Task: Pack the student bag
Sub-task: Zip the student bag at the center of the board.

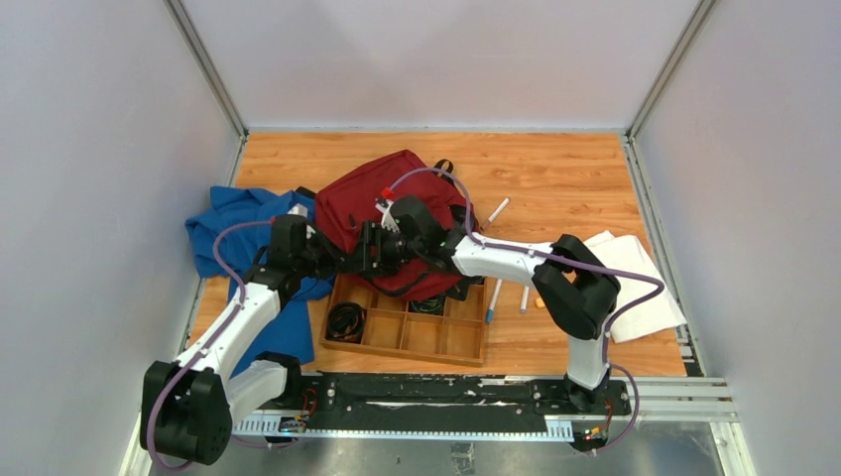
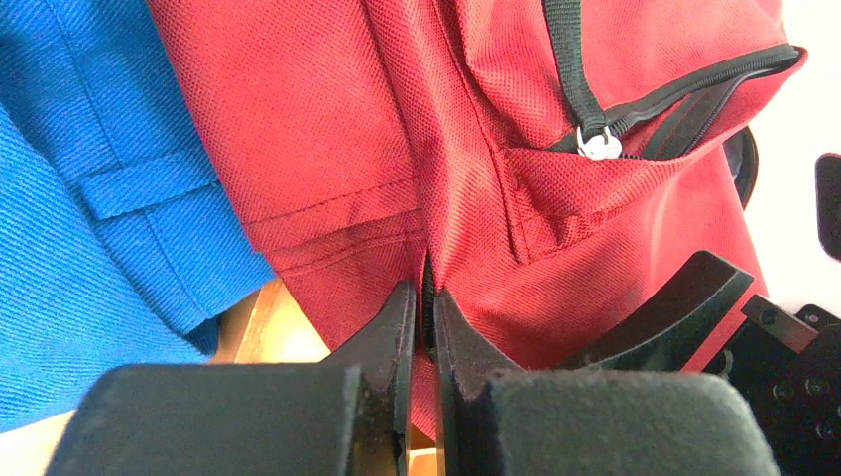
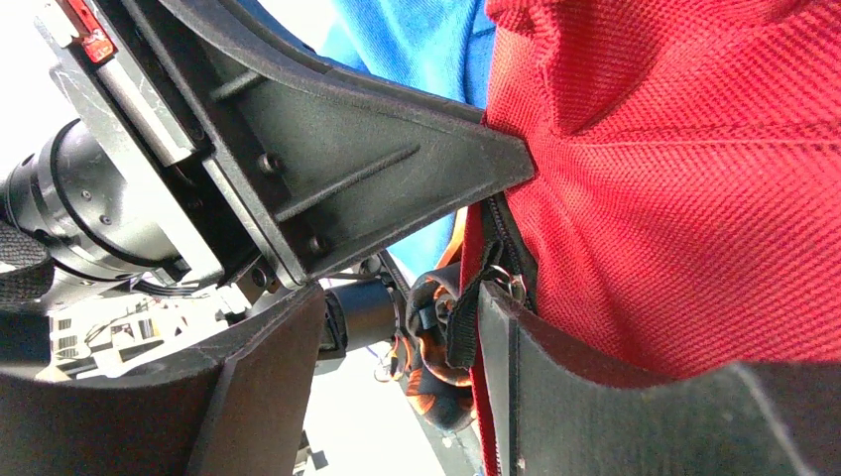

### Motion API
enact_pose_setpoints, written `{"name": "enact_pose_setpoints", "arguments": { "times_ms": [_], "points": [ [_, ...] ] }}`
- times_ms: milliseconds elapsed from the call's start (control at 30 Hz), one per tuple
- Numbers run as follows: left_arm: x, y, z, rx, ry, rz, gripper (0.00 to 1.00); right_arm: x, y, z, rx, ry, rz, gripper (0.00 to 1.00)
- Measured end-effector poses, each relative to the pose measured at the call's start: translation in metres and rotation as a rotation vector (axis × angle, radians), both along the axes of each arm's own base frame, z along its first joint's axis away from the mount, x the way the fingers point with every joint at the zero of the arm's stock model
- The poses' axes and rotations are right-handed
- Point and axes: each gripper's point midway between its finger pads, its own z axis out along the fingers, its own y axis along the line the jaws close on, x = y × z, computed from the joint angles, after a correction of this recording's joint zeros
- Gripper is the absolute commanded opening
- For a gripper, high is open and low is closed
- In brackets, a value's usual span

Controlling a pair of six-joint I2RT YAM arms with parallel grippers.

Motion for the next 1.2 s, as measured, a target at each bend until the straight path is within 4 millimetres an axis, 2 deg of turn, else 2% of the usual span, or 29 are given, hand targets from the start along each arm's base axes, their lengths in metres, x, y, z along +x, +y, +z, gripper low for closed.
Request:
{"name": "enact_pose_setpoints", "arguments": {
  "times_ms": [133, 233, 367, 433, 533, 667, 867, 1100, 1200],
  "points": [
    [-0.001, 0.000, 0.001, -0.001, -0.007, 0.001, 0.07, -0.001, 0.002, 0.001, 0.031, 0.000, 0.002, 0.63],
    [0.000, 0.001, 0.005, -0.002, -0.020, 0.004, 0.12, -0.002, 0.003, 0.003, 0.057, -0.001, 0.004, 0.63],
    [-0.001, 0.003, 0.007, 0.005, -0.025, 0.009, 0.34, -0.003, 0.004, 0.006, 0.078, 0.004, 0.007, 0.63],
    [0.000, 0.005, 0.010, 0.011, -0.028, 0.016, 0.40, -0.004, 0.005, 0.008, 0.088, 0.007, 0.012, 0.63],
    [0.002, 0.008, 0.020, 0.018, -0.047, 0.024, 0.41, -0.004, 0.007, 0.014, 0.112, 0.001, 0.019, 0.61],
    [0.001, 0.009, 0.028, 0.023, -0.062, 0.022, 0.41, -0.004, 0.009, 0.017, 0.139, -0.008, 0.018, 0.49],
    [-0.007, 0.008, 0.024, 0.027, -0.031, 0.008, 0.41, -0.002, 0.006, 0.010, 0.138, -0.004, -0.005, 0.40],
    [-0.011, 0.008, 0.021, 0.026, -0.010, -0.002, 0.41, 0.000, 0.005, 0.007, 0.134, 0.011, -0.025, 0.20],
    [-0.012, 0.008, 0.020, 0.025, -0.005, -0.003, 0.41, 0.003, 0.003, 0.005, 0.132, 0.018, -0.037, 0.16]
  ]
}}
